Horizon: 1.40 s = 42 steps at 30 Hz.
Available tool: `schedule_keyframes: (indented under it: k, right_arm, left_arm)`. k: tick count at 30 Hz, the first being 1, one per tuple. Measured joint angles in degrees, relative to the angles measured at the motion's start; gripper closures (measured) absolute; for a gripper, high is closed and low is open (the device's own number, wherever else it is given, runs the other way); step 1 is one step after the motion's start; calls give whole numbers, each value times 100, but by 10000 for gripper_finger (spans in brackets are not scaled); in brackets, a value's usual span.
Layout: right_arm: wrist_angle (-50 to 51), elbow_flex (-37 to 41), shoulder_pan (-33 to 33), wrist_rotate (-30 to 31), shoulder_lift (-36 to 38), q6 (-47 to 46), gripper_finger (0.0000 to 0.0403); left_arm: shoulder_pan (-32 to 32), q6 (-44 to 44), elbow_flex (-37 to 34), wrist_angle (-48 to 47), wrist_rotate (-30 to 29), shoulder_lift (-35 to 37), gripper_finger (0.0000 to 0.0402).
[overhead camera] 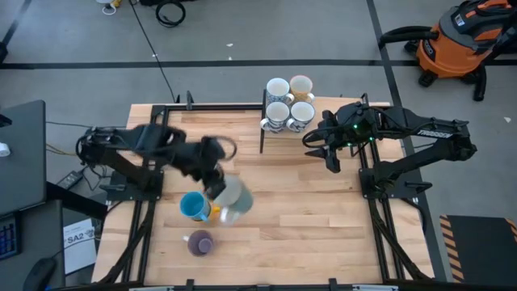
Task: Place coffee mugs
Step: Put the blue mug on the shelf
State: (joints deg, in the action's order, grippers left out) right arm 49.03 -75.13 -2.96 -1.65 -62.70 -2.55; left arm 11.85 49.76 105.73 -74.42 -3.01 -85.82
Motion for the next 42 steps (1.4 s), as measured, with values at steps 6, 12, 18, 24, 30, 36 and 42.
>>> schedule_keyframes:
  k: [6,12,18,24,30,36,42]
  right_arm:
    - [191,2,0,0,46,-93,195]
    - [469,2,1,0,52,-399,195]
    - [1199,2,2,-77,53,-439,195]
    - [1613,2,0,11,53,-439,195]
    - [1642,2,1,15,53,-439,195]
    - [1642,2,0,15,53,-439,195]
    - [1640,2,0,13,53,-439,195]
  left_arm:
    - [-833,230,1,195,-2,-330,363]
    - [-1323,214,0,392,113,-1054,363]
    - [-1543,104,-2,1012,570,-1932,363]
    - [-1654,129,-4,1792,1069,-2672,363]
    - [-1722,672,-4,2232,1115,-3087,363]
    - [-1708,1495,-4,2500,950,-3247,363]
    - [-1634,1713,-9,2566,420,-3285,363]
